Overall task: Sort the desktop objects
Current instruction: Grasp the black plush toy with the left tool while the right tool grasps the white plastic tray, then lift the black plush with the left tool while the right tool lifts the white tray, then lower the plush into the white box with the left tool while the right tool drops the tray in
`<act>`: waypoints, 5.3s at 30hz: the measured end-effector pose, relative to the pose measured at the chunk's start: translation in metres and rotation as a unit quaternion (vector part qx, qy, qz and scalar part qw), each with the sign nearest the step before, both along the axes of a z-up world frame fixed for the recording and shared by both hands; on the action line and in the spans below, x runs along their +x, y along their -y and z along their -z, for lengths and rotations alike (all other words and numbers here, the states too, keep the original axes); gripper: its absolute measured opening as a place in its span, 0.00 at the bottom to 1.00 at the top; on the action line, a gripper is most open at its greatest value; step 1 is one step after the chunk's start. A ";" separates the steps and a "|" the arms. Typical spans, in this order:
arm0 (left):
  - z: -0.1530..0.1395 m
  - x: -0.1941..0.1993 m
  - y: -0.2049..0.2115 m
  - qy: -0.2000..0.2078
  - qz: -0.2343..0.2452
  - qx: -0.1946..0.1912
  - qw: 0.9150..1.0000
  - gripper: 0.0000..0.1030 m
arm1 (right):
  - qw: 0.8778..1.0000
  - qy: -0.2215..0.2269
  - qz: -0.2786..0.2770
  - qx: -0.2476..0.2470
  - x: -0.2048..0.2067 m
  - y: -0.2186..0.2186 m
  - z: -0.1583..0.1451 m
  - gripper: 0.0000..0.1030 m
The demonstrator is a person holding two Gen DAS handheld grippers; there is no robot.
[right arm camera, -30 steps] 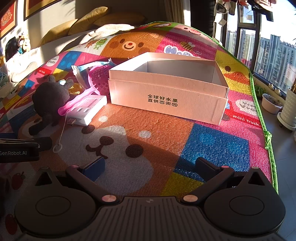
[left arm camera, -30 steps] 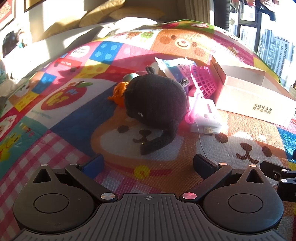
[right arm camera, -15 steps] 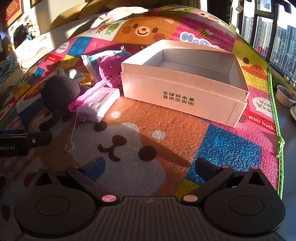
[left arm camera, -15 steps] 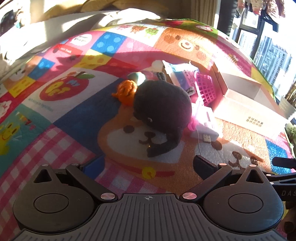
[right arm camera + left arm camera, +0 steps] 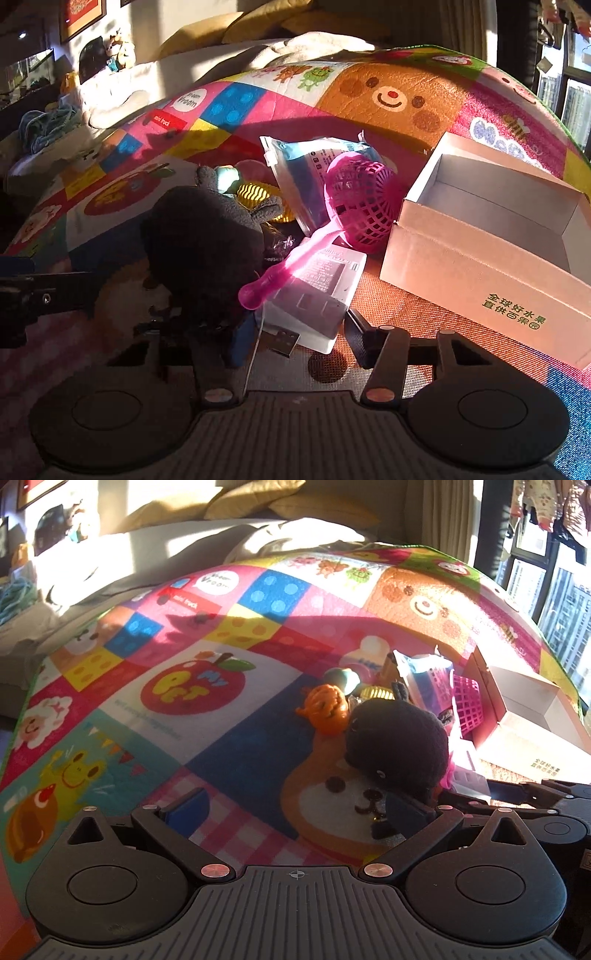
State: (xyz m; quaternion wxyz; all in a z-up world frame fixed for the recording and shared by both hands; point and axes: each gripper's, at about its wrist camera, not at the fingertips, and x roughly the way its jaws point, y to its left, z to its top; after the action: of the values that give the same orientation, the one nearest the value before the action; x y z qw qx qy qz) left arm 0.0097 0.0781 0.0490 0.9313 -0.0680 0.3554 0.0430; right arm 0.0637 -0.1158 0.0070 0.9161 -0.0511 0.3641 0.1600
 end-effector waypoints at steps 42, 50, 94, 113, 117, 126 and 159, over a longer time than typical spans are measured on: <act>0.021 0.015 0.064 0.078 0.134 0.028 0.988 1.00 | 0.948 0.051 0.312 0.049 0.040 0.205 -0.021 0.48; 0.013 0.007 0.044 0.101 0.111 0.044 0.988 1.00 | 0.983 0.049 0.176 0.002 0.096 0.169 -0.012 0.34; 0.017 -0.054 0.067 0.053 0.176 0.007 0.983 0.89 | 0.998 0.009 0.005 -0.056 -0.083 0.102 -0.002 0.90; 0.020 -0.062 0.071 0.048 0.206 0.018 0.977 0.98 | 0.983 -0.022 0.175 0.050 -0.034 0.129 0.003 1.00; 0.023 -0.065 0.078 0.049 0.215 0.041 0.975 0.99 | 0.986 -0.014 0.168 0.010 -0.029 0.114 0.007 1.00; 0.033 -0.061 0.091 0.041 0.197 0.083 0.976 0.96 | 0.994 -0.013 0.105 0.007 -0.062 0.124 -0.014 0.92; 0.011 0.031 0.057 0.064 0.143 0.044 0.987 1.00 | 0.997 0.062 0.020 0.050 -0.009 0.111 -0.052 1.00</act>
State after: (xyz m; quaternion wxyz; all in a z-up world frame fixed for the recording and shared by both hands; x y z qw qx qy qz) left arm 0.0409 0.0206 0.0376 0.9508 0.0217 0.2988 -0.0794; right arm 0.0545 -0.2272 0.0586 0.9414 -0.0081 0.2987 0.1562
